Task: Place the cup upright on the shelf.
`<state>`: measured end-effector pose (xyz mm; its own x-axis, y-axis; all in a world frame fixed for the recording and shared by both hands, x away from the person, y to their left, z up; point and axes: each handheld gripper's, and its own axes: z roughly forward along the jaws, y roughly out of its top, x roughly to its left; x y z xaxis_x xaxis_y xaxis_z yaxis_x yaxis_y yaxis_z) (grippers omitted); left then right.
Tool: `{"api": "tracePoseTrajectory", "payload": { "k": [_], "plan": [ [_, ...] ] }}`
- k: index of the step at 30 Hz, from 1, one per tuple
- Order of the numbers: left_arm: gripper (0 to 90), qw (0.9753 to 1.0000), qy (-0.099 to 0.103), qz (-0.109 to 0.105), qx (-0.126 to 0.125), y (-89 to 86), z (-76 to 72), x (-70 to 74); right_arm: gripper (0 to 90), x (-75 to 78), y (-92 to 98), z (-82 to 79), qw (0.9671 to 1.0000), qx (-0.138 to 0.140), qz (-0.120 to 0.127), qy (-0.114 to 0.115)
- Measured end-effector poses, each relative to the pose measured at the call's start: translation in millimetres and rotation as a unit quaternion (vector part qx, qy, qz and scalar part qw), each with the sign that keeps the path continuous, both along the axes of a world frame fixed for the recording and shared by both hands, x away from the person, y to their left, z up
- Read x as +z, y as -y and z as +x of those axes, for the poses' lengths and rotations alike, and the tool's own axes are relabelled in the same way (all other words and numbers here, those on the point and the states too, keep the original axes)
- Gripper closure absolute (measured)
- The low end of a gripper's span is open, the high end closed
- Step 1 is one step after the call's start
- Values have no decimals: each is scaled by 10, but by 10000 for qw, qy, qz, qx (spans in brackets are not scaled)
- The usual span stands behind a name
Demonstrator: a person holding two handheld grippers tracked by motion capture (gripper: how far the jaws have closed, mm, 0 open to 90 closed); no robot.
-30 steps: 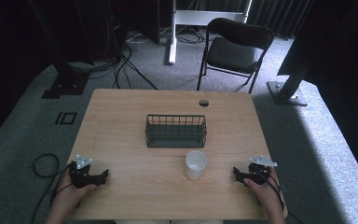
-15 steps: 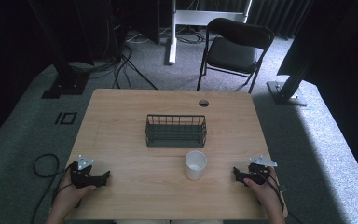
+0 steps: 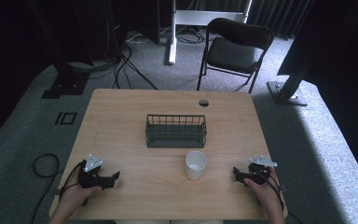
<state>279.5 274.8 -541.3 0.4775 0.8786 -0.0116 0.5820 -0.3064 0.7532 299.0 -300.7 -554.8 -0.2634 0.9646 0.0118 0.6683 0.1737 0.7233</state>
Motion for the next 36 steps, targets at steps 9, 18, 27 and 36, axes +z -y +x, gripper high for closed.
{"api": "tracePoseTrajectory", "payload": {
  "k": [9, 18, 27, 36],
  "plan": [
    [40, 9994, 207, -35, -263, 125, -1, 33, 113, 0, 0, 0, 10000, -1, -1, 0],
    [40, 9974, 318, -116, -632, 282, -16, 119, 113, 0, 0, 0, 10000, -1, 1, 0],
    [40, 9939, 383, -67, -1034, 515, -11, 144, 113, 0, 0, 0, 10000, -2, 0, 0],
    [40, 9895, 399, -76, -1386, 732, 19, 159, 113, 0, 0, 0, 10000, -1, 0, 0]
  ]
}}
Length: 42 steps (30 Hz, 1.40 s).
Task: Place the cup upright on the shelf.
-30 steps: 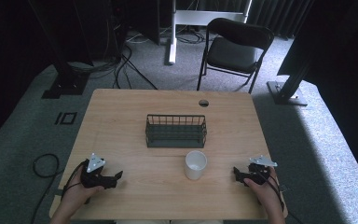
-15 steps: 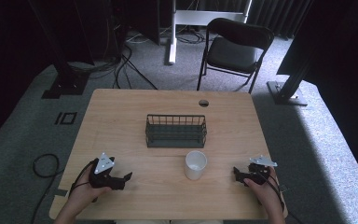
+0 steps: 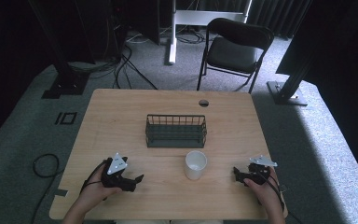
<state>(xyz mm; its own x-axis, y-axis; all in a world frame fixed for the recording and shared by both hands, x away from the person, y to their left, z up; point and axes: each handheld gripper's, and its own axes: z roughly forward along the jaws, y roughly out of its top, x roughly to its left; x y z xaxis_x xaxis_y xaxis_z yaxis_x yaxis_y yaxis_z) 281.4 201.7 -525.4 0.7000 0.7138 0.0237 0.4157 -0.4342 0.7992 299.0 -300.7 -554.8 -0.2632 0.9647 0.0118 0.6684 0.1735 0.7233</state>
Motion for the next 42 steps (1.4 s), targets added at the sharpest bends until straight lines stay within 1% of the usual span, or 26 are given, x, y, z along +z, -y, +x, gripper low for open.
{"api": "tracePoseTrajectory", "payload": {
  "k": [2, 3, 4, 6, 8, 9, 12, 13, 14, 15, 16, 17, 19, 20, 22, 26, 27, 28, 30, 34, 35, 36, 40, 42],
  "plan": [
    [40, 10000, -3, 10, -24, 19, 3, 0, 113, 0, 0, 0, 10000, 0, -1, -1],
    [40, 9999, -23, -33, -112, 69, 6, -2, 113, 0, 0, 0, 10000, 0, -1, -1],
    [40, 9999, -23, -33, -112, 69, 6, -2, 113, 0, 0, 0, 10000, 2, -2, 0],
    [40, 9996, -44, -29, -286, 156, 2, -24, 113, 0, 0, 0, 10000, 2, -1, 0],
    [40, 9995, -57, -32, -312, 178, 0, -35, 113, 0, 0, 0, 10000, 0, -1, -1],
    [40, 9991, -74, -46, -405, 237, 4, -57, 113, 0, 0, 0, 10000, 0, -1, -2],
    [40, 9988, -103, -96, -478, 281, 5, -66, 113, 0, 0, 0, 10000, 1, 0, 1],
    [40, 9983, -93, -80, -571, 336, 4, -75, 113, 0, 0, 0, 10000, 2, -2, -1],
    [40, 9983, -93, -80, -571, 336, 4, -75, 113, 0, 0, 0, 10000, 2, -2, -1],
    [40, 9980, -102, -102, -616, 392, 6, -78, 113, 0, 0, 0, 10000, 2, -3, 0],
    [40, 9980, -102, -102, -616, 392, 6, -78, 113, 0, 0, 0, 10000, 2, -3, 0],
    [40, 9975, -85, -80, -697, 448, 13, -70, 113, 0, 0, 0, 10000, 1, -2, -1],
    [40, 9970, -80, -98, -762, 496, 17, -64, 113, 0, 0, 0, 10000, 0, 0, -1],
    [40, 9970, -80, -98, -762, 496, 17, -64, 113, -1, 3, 1, 10000, 15, -17, 11],
    [40, 9963, -77, -117, -844, 568, 30, -52, 113, -1, 3, 1, 10000, 12, -15, 12],
    [40, 9957, -69, -130, -913, 623, 44, -45, 113, -1, 3, 1, 10000, 14, -17, 11],
    [40, 9953, -67, -159, -958, 669, 55, -43, 113, -1, 3, 1, 10000, 14, -16, 11],
    [40, 9953, -67, -159, -958, 669, 55, -43, 113, -1, 3, 1, 10000, 14, -16, 11],
    [40, 9944, -54, -175, -1042, 730, 71, -29, 113, -1, 3, 1, 10000, 14, -16, 11],
    [40, 9937, -37, -204, -1105, 783, 83, -7, 113, -1, 3, 1, 10000, 14, -15, 12],
    [40, 9931, -33, -237, -1151, 825, 90, 7, 113, -1, 3, 1, 10000, 14, -16, 12],
    [41, 9931, -33, -237, -1151, 825, 90, 7, 113, -1, 3, 1, 10000, 14, -16, 12],
    [40, 9915, -13, -222, -1281, 915, 111, 34, 113, -1, 3, 1, 10000, 14, -15, 13],
    [40, 9913, -7, -247, -1290, 932, 115, 42, 113, -1, 2, 1, 10000, 9, -11, 12]
  ]
}}
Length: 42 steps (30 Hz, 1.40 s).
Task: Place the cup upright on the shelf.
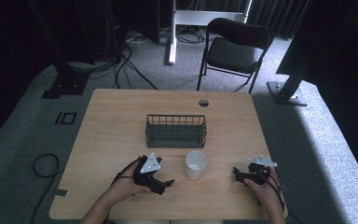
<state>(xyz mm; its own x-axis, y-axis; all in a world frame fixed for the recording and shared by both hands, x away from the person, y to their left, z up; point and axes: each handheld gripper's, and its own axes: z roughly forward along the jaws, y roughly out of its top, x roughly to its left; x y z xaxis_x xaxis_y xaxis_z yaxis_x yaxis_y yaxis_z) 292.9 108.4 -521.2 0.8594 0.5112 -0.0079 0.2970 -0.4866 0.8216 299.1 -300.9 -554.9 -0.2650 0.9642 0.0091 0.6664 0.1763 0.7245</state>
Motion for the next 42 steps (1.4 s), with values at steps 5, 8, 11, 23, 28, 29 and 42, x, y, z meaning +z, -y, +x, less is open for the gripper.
{"api": "tracePoseTrajectory", "payload": {
  "k": [5, 8, 11, 23, 28, 29, 42],
  "plan": [
    [41, 10000, 8, -10, -97, 81, 21, 27, 113, 2, 0, 0, 10000, -2, 1, -10],
    [40, 9999, -16, -26, -145, 132, 38, 32, 113, 1, 0, 0, 10000, -2, 3, -7],
    [41, 9997, -17, -28, -226, 182, 52, 40, 113, 1, 0, 0, 10000, -4, 6, -5],
    [40, 9990, -77, -202, -379, 375, 110, 63, 113, 1, 0, 0, 10000, -4, 8, -5],
    [41, 9986, -96, -301, -419, 445, 133, 52, 113, 1, 0, 0, 10000, -2, 4, -6],
    [40, 9986, -82, -305, -435, 481, 146, 45, 113, 1, 0, 0, 10000, -1, 5, -7],
    [41, 9968, -14, -557, -581, 665, 198, 87, 113, 1, 0, 0, 10000, -3, 8, -5]
  ]
}}
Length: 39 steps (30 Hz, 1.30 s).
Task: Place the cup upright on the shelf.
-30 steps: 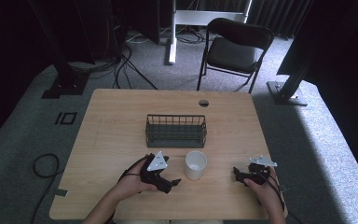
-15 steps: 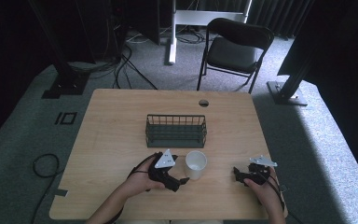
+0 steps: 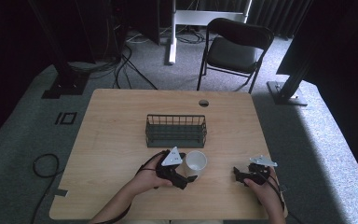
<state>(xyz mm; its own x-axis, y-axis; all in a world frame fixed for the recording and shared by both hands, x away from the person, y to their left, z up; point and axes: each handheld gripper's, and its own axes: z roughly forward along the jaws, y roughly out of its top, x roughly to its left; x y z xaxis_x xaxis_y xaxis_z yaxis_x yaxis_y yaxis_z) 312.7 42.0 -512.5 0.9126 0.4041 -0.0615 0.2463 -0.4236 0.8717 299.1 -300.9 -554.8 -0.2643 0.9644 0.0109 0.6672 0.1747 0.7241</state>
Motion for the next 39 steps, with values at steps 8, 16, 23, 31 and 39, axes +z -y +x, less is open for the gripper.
{"api": "tracePoseTrajectory", "payload": {
  "k": [8, 16, 23, 31, 39],
  "plan": [
    [41, 9998, 141, -135, -7, 100, 32, -2, 113, 1, 0, 0, 10000, -1, 2, -3],
    [59, 9995, 231, -213, 0, 183, 43, -27, 113, 0, 1, 0, 10000, 1, -1, -2],
    [126, 9993, 256, -281, 46, 214, 49, -44, 113, 0, 0, 0, 10000, -1, 0, -3],
    [195, 9990, 333, -262, 118, 234, 36, -56, 113, 1, 1, 0, 10000, 0, -1, -3],
    [199, 9993, 249, -275, 102, 242, 24, 0, 113, 1, 0, 0, 10000, -2, 0, -4]
  ]
}}
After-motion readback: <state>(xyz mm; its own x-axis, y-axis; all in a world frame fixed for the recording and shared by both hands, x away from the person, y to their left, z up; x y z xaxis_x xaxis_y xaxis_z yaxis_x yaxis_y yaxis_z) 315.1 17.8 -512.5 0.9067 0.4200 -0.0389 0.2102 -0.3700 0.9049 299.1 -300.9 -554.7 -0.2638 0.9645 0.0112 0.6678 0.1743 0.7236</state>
